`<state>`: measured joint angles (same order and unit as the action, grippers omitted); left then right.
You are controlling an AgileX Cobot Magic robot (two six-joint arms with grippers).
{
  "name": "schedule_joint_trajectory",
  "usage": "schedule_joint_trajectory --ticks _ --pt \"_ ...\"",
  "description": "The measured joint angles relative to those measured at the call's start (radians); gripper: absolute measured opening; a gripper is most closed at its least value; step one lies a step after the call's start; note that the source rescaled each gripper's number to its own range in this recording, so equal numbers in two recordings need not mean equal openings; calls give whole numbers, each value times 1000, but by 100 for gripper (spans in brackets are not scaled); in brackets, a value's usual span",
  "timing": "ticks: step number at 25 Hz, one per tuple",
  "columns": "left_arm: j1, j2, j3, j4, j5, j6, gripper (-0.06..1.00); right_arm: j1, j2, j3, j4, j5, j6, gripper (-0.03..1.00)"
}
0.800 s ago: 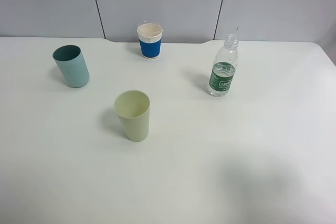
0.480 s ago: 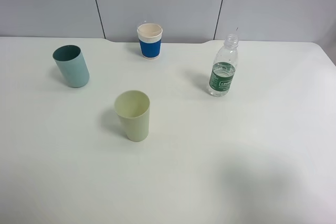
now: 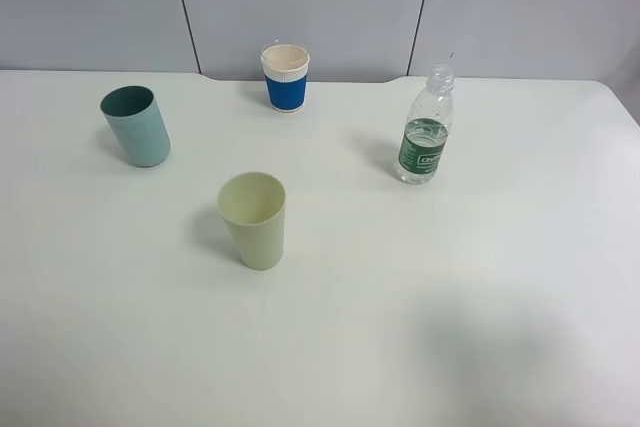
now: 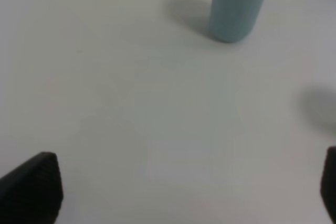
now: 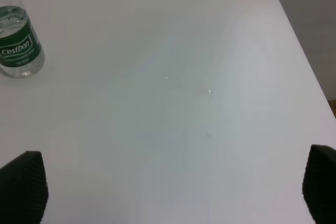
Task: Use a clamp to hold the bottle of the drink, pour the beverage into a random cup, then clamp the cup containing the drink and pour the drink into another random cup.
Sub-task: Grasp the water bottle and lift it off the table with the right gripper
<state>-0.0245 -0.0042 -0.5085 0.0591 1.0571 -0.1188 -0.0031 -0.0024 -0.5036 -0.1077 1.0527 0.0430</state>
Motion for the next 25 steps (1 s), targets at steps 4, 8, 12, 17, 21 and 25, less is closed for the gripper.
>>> schedule_joint_trajectory --ticks 4,8,12,17,21,25 --pt "0 0 0 0 0 0 100 0 0 0 0 0 0 97" --pt "0 0 0 0 0 0 100 0 0 0 0 0 0 97" --pt "0 0 0 0 0 0 100 0 0 0 0 0 0 97" --pt "0 0 0 0 0 0 100 0 0 0 0 0 0 97" --pt "0 0 0 0 0 0 100 0 0 0 0 0 0 97" --pt "0 0 0 0 0 0 100 0 0 0 0 0 0 97"
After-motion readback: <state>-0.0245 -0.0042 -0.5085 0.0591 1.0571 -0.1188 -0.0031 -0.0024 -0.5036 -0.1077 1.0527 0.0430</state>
